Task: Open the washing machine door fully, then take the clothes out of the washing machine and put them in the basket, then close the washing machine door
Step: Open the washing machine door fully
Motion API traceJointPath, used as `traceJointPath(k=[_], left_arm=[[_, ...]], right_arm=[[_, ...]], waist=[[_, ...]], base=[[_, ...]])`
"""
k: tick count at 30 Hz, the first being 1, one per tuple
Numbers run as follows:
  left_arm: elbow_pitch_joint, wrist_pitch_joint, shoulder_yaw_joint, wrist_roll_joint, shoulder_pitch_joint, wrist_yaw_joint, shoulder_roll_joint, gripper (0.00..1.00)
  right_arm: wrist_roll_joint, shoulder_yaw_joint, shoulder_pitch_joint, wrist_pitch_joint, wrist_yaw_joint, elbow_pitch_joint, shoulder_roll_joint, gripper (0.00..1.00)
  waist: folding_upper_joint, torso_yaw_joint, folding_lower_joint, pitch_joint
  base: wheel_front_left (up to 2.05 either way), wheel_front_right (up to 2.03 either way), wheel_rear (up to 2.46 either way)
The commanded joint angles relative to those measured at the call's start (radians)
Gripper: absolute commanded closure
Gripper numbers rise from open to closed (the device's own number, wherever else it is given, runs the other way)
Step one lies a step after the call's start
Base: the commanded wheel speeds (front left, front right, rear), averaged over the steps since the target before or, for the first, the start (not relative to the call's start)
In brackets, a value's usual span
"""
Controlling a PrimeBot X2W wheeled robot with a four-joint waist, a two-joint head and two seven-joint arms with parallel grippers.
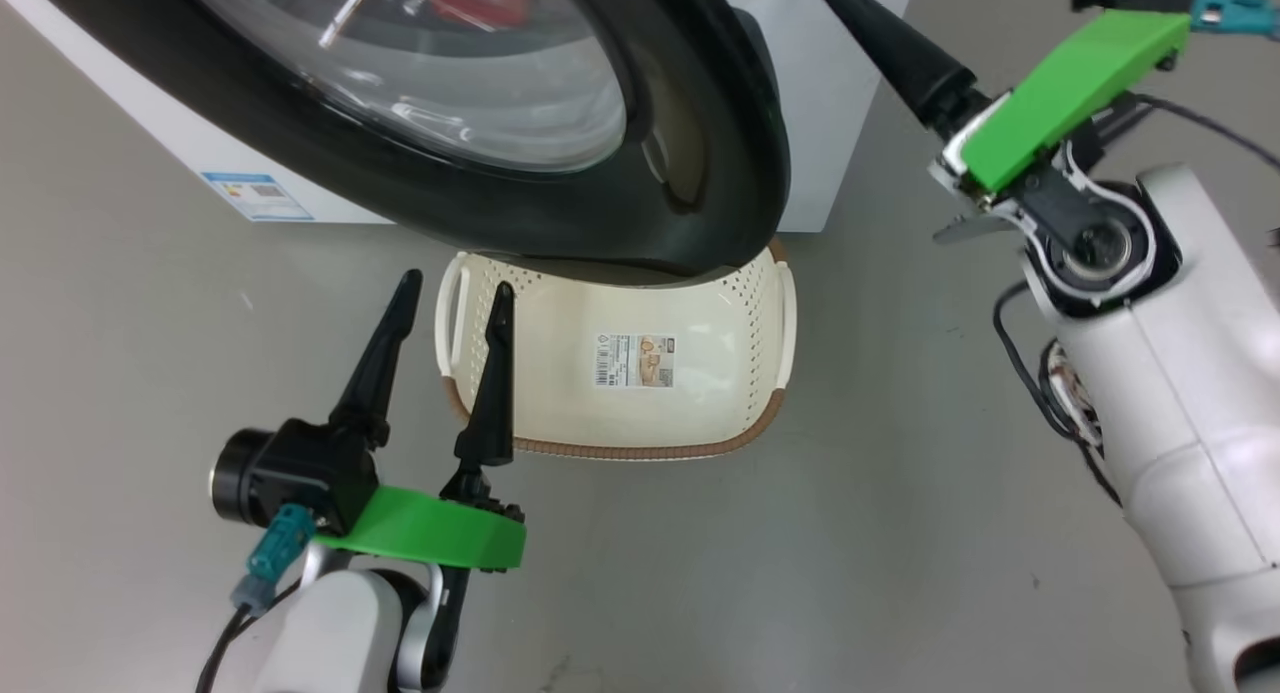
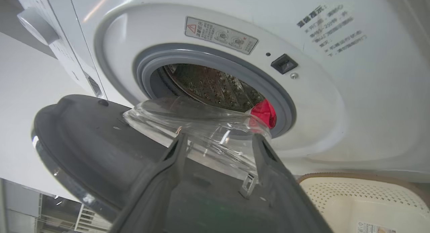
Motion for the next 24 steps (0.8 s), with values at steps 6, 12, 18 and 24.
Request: traceJointPath(k=[6,12,18,24], left_arm=[[-0.028,-0.008,0.039,-0.005,0.014,0.003,0.018,0.0],[-0.027,-0.008,0.043,0.0,0.015,0.001,0.018,0.0],[-0.037,-0.008,0.052,0.003,0.017,-0.002,0.018,0.0],[-0.052,-0.008,0.063,0.002,0.015,-0.001,0.018,0.0]], right_arm=[[-0.206,0.14,0.075,-0.235,0.005,-0.09,-0.069,0.0],[-0.378,0.237,0.103,-0.46,0.005,-0.055,-0.135,0.0],[-0.585,0.249,0.11,-0.568,0.005,0.002,-0.159,0.0],[-0.853,0.057,0.193,-0.578,0.005,-0.109,-0.104,0.0]], waist=[[0.0,-0.029,0.0,0.003],[0.0,-0.043,0.0,-0.001],[0.0,-0.046,0.0,0.004],[0.0,-0.043,0.0,0.016]], base=[[0.0,0.0,0.0],[0.0,0.0,0.0],[0.0,0.0,0.0],[0.0,0.0,0.0]])
